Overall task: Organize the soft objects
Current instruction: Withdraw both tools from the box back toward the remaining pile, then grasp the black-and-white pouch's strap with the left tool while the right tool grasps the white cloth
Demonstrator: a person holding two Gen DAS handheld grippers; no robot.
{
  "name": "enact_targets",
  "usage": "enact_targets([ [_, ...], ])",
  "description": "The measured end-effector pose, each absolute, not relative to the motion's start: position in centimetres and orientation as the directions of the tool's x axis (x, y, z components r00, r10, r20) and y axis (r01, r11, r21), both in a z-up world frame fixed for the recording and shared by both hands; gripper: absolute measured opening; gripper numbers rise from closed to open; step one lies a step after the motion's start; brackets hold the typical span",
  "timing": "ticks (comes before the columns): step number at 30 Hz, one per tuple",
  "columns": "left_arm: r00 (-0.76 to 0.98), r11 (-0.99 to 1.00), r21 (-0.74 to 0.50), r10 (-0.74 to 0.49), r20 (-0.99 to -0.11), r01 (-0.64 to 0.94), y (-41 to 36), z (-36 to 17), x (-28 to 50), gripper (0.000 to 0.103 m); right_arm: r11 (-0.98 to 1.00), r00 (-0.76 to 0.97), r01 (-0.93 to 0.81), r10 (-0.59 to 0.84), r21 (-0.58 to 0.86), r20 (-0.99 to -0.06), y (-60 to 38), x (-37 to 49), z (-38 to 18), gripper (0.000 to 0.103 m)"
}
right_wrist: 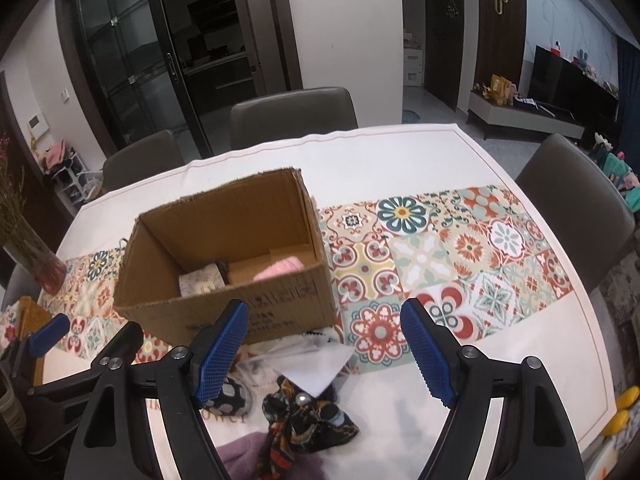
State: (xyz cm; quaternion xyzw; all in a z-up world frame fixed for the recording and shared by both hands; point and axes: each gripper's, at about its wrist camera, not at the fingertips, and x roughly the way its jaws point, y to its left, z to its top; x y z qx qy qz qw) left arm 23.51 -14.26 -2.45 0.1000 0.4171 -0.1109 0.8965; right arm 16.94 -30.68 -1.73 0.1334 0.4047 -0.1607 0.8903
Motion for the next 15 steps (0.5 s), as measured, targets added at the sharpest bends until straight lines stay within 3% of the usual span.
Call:
enact_targets([
  [15, 0.591, 0.949, 0.103, -0.099, -0.801, 0.299, -14.0, -6.5, 22.6, 0.1, 0.9, 0.571, 0.419, -0.163, 0.116, -0.805, -30.7, 15.7, -5.5, 0.079],
])
